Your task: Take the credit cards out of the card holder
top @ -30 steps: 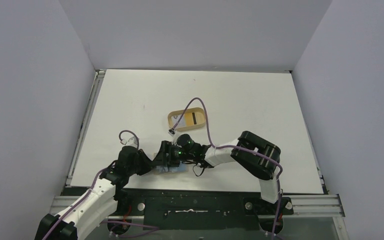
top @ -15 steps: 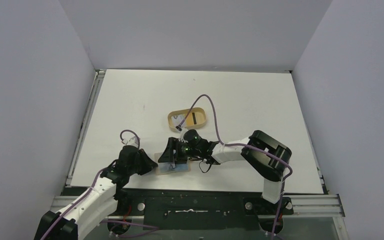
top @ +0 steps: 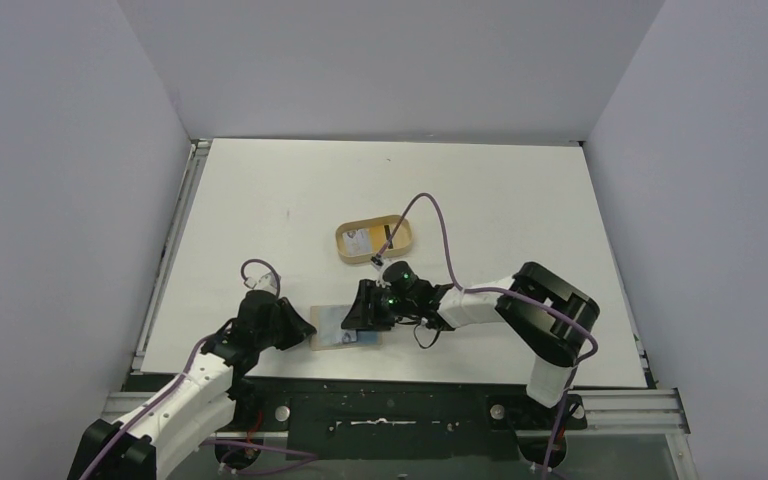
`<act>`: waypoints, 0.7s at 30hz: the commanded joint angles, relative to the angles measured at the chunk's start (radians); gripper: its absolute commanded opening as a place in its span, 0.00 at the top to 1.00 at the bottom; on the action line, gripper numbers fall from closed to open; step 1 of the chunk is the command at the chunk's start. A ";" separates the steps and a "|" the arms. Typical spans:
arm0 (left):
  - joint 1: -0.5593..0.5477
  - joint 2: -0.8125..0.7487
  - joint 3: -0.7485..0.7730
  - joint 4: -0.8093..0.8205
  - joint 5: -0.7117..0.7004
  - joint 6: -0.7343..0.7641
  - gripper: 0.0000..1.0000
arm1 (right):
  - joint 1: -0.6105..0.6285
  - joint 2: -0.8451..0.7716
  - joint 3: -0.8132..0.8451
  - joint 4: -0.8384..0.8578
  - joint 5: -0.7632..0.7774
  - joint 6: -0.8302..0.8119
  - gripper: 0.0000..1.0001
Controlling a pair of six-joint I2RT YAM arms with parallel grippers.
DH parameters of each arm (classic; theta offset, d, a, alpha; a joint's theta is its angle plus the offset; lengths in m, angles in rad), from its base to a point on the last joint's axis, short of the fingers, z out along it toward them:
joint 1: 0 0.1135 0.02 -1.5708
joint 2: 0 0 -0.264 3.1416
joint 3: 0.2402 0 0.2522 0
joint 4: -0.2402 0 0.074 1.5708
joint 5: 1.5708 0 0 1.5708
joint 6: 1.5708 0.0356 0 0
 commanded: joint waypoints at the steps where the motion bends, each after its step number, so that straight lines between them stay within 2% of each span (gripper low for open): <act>1: -0.006 0.025 0.009 -0.054 -0.016 0.019 1.00 | -0.028 -0.078 -0.037 -0.129 0.066 -0.079 0.64; 4: -0.006 0.031 0.009 -0.049 -0.016 0.021 1.00 | -0.040 -0.086 -0.049 -0.139 0.070 -0.087 0.77; 6: -0.006 0.034 0.010 -0.048 -0.015 0.020 1.00 | -0.044 -0.079 -0.048 -0.134 0.061 -0.088 0.77; 8: -0.006 0.035 0.010 -0.046 -0.014 0.020 1.00 | -0.044 -0.064 -0.037 -0.130 0.054 -0.089 0.72; 12: -0.006 0.032 0.009 -0.049 -0.012 0.023 1.00 | -0.043 -0.035 -0.013 -0.132 0.040 -0.085 0.49; 13: -0.007 0.030 0.009 -0.050 -0.012 0.023 1.00 | -0.042 -0.030 -0.007 -0.137 0.040 -0.084 0.46; 21: -0.008 0.032 0.010 -0.050 -0.011 0.025 1.00 | -0.014 0.020 0.078 -0.239 0.058 -0.091 0.41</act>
